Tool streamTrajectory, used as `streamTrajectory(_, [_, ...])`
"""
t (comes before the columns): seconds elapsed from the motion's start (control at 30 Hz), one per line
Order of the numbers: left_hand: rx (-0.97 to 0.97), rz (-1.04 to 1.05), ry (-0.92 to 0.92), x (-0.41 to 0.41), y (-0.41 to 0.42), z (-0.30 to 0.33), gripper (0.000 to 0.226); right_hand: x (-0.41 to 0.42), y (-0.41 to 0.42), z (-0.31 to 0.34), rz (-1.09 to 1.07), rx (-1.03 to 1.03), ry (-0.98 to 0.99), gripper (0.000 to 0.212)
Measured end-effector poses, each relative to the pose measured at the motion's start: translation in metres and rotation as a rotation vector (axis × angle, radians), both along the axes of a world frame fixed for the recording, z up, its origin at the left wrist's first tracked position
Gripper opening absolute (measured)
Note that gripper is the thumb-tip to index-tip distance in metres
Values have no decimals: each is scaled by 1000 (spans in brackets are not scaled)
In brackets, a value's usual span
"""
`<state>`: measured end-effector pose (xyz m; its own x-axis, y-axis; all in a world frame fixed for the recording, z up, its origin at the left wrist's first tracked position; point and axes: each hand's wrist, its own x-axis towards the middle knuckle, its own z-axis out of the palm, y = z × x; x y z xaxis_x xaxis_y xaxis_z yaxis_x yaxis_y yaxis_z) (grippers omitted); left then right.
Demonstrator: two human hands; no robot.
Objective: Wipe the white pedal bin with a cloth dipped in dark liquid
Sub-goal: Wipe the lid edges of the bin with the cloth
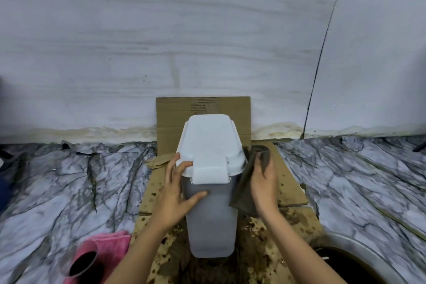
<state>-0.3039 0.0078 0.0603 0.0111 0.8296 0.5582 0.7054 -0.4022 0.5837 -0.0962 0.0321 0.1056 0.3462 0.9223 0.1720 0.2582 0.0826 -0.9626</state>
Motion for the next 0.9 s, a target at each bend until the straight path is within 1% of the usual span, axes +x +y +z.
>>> streamTrajectory(0.03, [-29, -16, 5, -3, -7, -2, 70, 4, -6, 2, 36, 11, 99, 26])
streamTrajectory(0.1, [-94, -59, 23, -7, -22, -5, 64, 2, -23, 3, 99, 51, 79, 31])
streamTrajectory(0.17, [-153, -95, -9, -7, -35, -4, 56, -6, -40, -2, 136, 104, -27, 29])
streamTrajectory(0.23, [-202, -93, -174, -3, -42, 6, 53, -13, -51, -11, 135, 140, -144, 30])
streamTrajectory(0.3, [-225, -51, -310, 2, -42, 19, 61, -20, -61, -21, 98, 141, -250, 29])
streamTrajectory(0.37, [-240, -2, -279, 7, -40, 32, 72, -25, -71, -28, 69, 142, -345, 30])
streamTrajectory(0.4, [-273, 19, -207, 10, -38, 39, 74, -26, -72, -31, 66, 125, -362, 31])
streamTrajectory(0.43, [-323, 40, -103, 14, -36, 43, 71, -27, -73, -29, 68, 93, -342, 32])
streamTrajectory(0.47, [-377, 60, -5, 18, -34, 45, 69, -28, -71, -23, 80, 47, -271, 33])
streamTrajectory(0.5, [-419, 73, 52, 22, -32, 46, 66, -28, -69, -13, 113, 11, -129, 34])
streamTrajectory(0.57, [-454, 78, 69, 27, -31, 45, 63, -28, -62, 14, 254, -4, 280, 25])
streamTrajectory(0.6, [-459, 78, 66, 28, -31, 44, 63, -27, -59, 26, 307, 10, 416, 22])
streamTrajectory(0.63, [-461, 83, 72, 27, -32, 44, 63, -25, -55, 37, 315, 32, 492, 23])
streamTrajectory(0.7, [-474, 91, 78, 26, -34, 45, 64, -16, -44, 52, 214, 75, 616, 29])
streamTrajectory(0.73, [-482, 88, 66, 26, -35, 45, 64, -8, -39, 55, 150, 106, 654, 30])
streamTrajectory(0.77, [-489, 83, 50, 27, -35, 45, 65, 0, -36, 55, 102, 142, 652, 29])
streamTrajectory(0.8, [-490, 78, 31, 28, -36, 45, 65, 6, -35, 52, 71, 168, 605, 29])
streamTrajectory(0.87, [-485, 76, -1, 33, -36, 44, 65, 13, -37, 37, 58, 185, 409, 22])
streamTrajectory(0.9, [-483, 77, -11, 35, -36, 44, 65, 11, -40, 26, 85, 193, 299, 17])
